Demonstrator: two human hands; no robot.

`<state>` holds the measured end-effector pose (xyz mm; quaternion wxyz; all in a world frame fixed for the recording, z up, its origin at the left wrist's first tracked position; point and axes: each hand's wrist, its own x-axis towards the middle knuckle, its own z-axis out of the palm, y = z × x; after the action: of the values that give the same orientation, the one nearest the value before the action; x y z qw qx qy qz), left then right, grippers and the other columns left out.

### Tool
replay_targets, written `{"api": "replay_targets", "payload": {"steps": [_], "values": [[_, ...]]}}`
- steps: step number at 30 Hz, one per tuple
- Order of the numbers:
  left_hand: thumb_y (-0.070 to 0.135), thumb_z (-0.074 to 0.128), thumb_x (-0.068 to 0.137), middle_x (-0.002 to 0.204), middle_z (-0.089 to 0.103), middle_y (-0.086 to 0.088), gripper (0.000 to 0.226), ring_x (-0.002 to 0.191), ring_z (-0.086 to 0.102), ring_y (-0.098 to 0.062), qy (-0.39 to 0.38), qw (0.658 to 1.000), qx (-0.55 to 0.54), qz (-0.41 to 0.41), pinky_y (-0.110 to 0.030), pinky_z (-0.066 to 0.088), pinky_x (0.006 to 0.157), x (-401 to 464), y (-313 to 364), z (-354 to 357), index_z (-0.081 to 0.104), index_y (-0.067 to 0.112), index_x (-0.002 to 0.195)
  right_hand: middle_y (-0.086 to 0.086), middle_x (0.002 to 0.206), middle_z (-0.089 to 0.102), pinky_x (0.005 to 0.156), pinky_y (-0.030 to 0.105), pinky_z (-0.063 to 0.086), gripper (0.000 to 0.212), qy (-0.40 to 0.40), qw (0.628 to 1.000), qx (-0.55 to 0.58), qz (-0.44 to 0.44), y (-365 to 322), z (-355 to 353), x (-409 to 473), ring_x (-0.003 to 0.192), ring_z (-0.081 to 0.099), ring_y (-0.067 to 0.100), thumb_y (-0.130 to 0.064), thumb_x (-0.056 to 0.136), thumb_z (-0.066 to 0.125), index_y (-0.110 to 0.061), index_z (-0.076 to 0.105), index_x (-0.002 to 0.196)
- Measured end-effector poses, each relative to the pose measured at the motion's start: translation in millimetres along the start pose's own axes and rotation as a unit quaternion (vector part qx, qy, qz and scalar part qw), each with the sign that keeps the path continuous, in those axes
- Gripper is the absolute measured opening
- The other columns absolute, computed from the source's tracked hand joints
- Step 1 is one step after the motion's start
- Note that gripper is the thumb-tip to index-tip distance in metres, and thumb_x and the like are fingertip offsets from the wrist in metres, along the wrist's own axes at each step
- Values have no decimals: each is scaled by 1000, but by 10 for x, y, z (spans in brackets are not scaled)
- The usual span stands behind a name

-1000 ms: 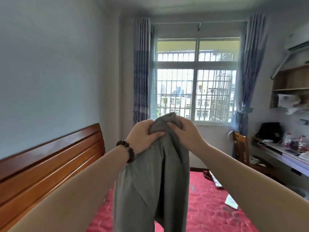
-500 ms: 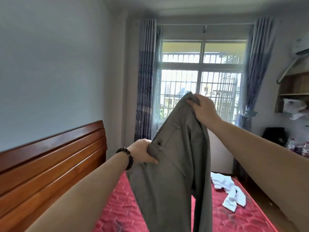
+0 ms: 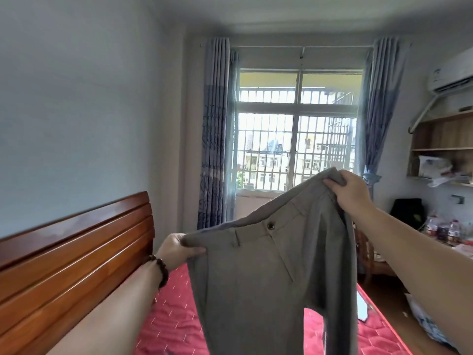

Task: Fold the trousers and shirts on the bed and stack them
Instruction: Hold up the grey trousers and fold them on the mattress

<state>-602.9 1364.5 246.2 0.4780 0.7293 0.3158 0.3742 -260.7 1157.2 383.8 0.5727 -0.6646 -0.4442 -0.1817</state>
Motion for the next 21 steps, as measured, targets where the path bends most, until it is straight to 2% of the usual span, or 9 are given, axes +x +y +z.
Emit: {"api": "replay_targets", "payload": {"steps": [2,4,6,8,11,14,17,19,21], "values": [[-5,73,77,92,74,-15,20,71,70,-17,30,993,-118,3,-26,58,62,-5,89,-38,71,0,97,-5,69,60,55,14,35,14,9,999,34,35,136,-60,-11,63,51,6,-19,82,73,-19,62,74],[-3,67,83,92,73,-15,17,74,69,-20,52,983,-178,7,-32,61,69,-26,165,-32,68,-1,101,4,73,62,61,24,41,14,-6,994,83,67,227,-101,-5,66,54,14,-17,80,76,-7,66,81],[3,62,89,88,73,-10,11,74,68,-20,68,972,-224,10,-31,59,71,-21,229,-22,67,1,99,0,70,68,59,23,48,11,-29,985,145,91,252,-132,-6,63,61,12,-14,79,77,-8,69,85],[8,57,93,91,71,-10,12,76,67,-19,61,949,-310,9,-29,58,71,-6,284,-27,64,2,100,-6,69,72,53,19,52,7,-62,965,226,116,238,-163,-29,63,67,8,-11,81,74,-14,70,85],[15,53,96,99,68,-14,20,86,66,-24,47,913,-404,-28,-35,56,81,40,357,-76,63,3,108,2,81,75,57,27,56,12,-124,912,342,188,242,-195,-83,72,72,18,-15,84,69,-13,70,96],[17,52,96,90,72,-10,25,83,67,-21,76,901,-415,-102,-33,52,84,84,409,-41,64,-1,109,9,84,72,63,35,58,12,-115,876,373,285,263,-70,-139,74,70,24,-16,89,64,-8,65,99],[9,45,100,67,70,12,27,63,64,1,136,882,-440,-106,-13,50,69,207,469,104,61,-8,112,12,98,63,74,31,52,12,-22,862,361,355,235,235,-214,85,59,24,-12,95,58,-4,57,104],[8,42,101,88,71,-7,26,76,67,-15,142,886,-428,-108,-28,56,74,245,559,320,60,-7,109,5,86,58,70,24,49,21,8,867,332,372,133,419,-309,83,55,21,-11,99,48,-3,56,116],[12,43,100,97,64,-15,22,84,64,-25,130,908,-388,-88,-35,56,78,258,684,578,61,1,103,0,75,50,67,27,46,19,-7,886,279,370,-55,586,-435,76,52,20,-16,99,47,-8,60,109]]}}
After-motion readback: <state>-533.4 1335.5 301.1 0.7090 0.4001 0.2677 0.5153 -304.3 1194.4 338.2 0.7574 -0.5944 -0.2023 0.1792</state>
